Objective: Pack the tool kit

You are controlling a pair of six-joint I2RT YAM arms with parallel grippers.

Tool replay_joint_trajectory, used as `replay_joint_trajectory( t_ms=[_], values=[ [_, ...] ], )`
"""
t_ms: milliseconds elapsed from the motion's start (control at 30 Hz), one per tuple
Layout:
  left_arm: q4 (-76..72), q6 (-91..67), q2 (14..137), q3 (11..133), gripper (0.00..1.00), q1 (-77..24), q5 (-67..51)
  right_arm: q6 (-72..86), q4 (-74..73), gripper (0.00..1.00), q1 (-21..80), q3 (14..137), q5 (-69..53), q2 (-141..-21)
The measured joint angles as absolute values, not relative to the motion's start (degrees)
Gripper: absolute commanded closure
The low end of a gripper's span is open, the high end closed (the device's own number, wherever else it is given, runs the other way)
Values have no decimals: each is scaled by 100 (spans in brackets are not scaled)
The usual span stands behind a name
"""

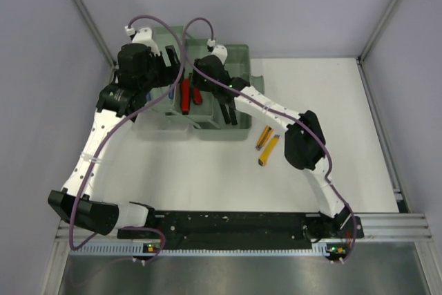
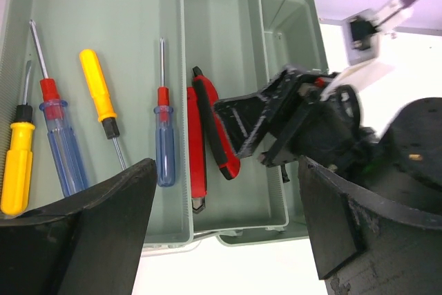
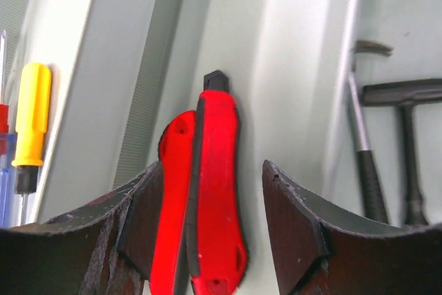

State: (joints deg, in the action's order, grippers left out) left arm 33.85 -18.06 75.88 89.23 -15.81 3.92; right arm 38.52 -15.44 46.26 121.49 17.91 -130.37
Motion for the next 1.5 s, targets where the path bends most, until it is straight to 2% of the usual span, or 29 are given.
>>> replay_joint_trajectory(
  t_ms=[300,600,767,1000,1233,1333,1500],
  values=[
    [3385,-1804,7588,8923,13,-1581,294,3422,-1651,46,4353,11150,1848,-11491],
    [3308,-1741,7634,8923,13,-1577,-740,3736,-2091,43,3323,8385,1868,-9310],
    [3260,-1739,7730,8923,13,-1577,-1186,4049,-2716,43,3089,6801,1979,-8584],
    [3166,-1737,7754,8925,13,-1577,-1391,4484,-3205,47,3089,5835,1804,-8495],
    [3140,-1737,7754,8925,13,-1577,-1437,4536,-3269,50,3083,5867,1361,-9231],
    [3142,-1737,7754,8923,13,-1577,-1431,4578,-3310,62,3083,5916,1280,-9537],
    [3148,-1723,7754,8925,13,-1577,-1382,4681,-3363,63,3083,6119,1275,-9824]
  ],
)
